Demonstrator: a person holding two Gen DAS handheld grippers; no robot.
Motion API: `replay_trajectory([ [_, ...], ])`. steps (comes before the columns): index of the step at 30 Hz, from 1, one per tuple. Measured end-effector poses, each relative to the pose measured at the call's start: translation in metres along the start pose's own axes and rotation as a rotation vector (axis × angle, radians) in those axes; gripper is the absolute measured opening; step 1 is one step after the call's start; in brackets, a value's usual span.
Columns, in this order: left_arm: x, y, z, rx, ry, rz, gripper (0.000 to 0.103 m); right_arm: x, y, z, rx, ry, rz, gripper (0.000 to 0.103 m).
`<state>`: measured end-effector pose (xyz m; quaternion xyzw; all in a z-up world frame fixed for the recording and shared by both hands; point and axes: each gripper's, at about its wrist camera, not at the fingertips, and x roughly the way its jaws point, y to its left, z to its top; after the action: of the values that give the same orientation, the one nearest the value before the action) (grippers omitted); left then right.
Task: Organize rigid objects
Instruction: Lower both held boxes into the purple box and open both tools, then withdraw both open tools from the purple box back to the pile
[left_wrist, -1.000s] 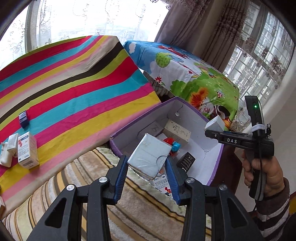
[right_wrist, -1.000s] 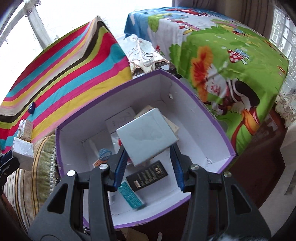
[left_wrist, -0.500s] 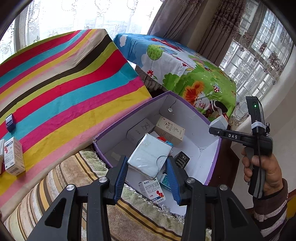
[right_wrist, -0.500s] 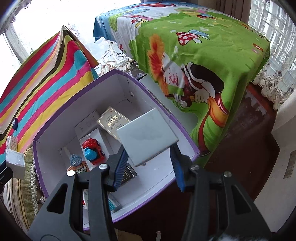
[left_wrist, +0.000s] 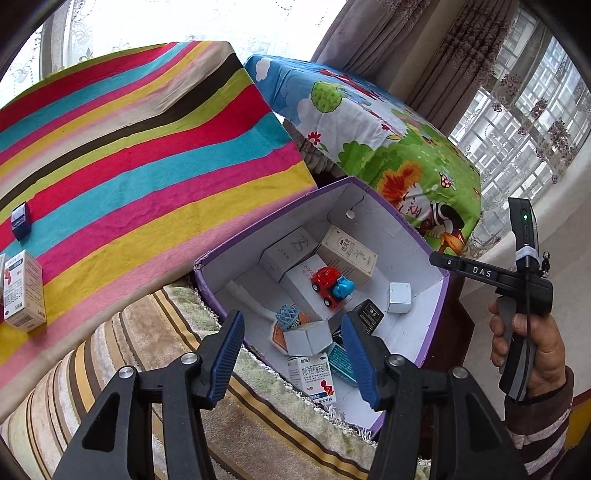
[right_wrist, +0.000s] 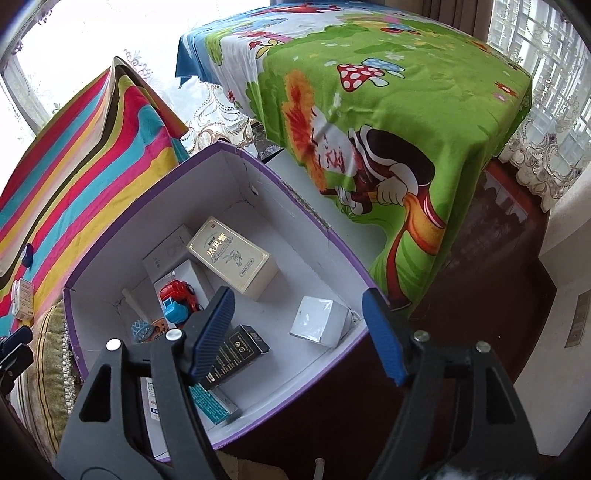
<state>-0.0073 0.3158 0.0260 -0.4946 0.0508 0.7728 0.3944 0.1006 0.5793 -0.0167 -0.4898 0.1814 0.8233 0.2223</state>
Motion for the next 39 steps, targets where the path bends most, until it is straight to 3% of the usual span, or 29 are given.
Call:
replay_trajectory([
  [12, -0.012, 0.016, -0.003, -0.054, -0.031, -0.004, 0.056, -0.015, 0.018, 0.009, -0.027, -0.009, 0.013, 0.075],
  [21, -0.036, 0.046, -0.012, -0.132, -0.084, 0.015, 0.056, -0.031, 0.058, 0.013, -0.098, -0.013, 0.048, 0.078],
  [39, -0.11, 0.141, -0.061, -0.356, -0.214, 0.181, 0.056, -0.051, 0.184, -0.015, -0.349, 0.033, 0.168, 0.083],
])
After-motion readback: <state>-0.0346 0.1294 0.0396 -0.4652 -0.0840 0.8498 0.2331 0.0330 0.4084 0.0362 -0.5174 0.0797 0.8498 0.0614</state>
